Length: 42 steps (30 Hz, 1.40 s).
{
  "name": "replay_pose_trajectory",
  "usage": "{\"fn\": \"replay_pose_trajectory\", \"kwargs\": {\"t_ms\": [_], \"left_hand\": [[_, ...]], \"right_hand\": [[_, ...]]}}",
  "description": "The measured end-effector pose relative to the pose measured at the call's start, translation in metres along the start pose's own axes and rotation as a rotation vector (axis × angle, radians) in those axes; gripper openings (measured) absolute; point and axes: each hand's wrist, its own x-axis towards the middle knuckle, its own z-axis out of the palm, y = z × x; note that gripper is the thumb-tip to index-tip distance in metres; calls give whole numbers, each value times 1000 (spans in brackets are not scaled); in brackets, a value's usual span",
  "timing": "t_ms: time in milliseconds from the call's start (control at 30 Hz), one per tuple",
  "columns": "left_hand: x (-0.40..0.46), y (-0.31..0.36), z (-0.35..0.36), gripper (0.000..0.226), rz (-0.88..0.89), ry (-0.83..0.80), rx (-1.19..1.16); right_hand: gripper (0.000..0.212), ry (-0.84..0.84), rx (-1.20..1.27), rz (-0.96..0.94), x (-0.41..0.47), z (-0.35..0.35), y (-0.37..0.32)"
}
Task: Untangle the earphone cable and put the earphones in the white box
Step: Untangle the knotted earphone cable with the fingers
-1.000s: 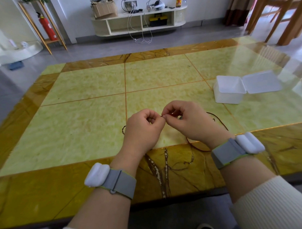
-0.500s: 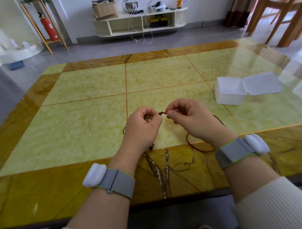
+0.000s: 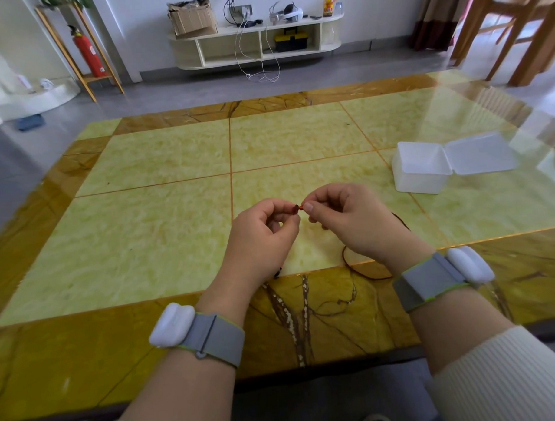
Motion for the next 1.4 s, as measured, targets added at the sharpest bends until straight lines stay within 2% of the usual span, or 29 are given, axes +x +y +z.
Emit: {"fn": "replay_pose_trajectory", "kwargs": {"t_ms": [267,467,733,833,1033,1400], "left_hand": [[0,2,0,12,-52,13,-49],[2,-1,0,9,-60,27,-61],[1,-2,0,10,-53,-41,-63],[1,0,1,11,-58,-53,-74],[3,0,0,13,-93,42,-69],[5,-1,-2,8,-146,-24,-130]], "right_hand": [[16,-19,-59,23,-1,0,-1],[12,-78,89,30,-1,-1,1],[4,-133,112,16,-1,1,-1],[3,-115,117,11,0,3,0],[10,-121,152,27,-1,2,3],[14,-80,107,-16,0,3,4]]}}
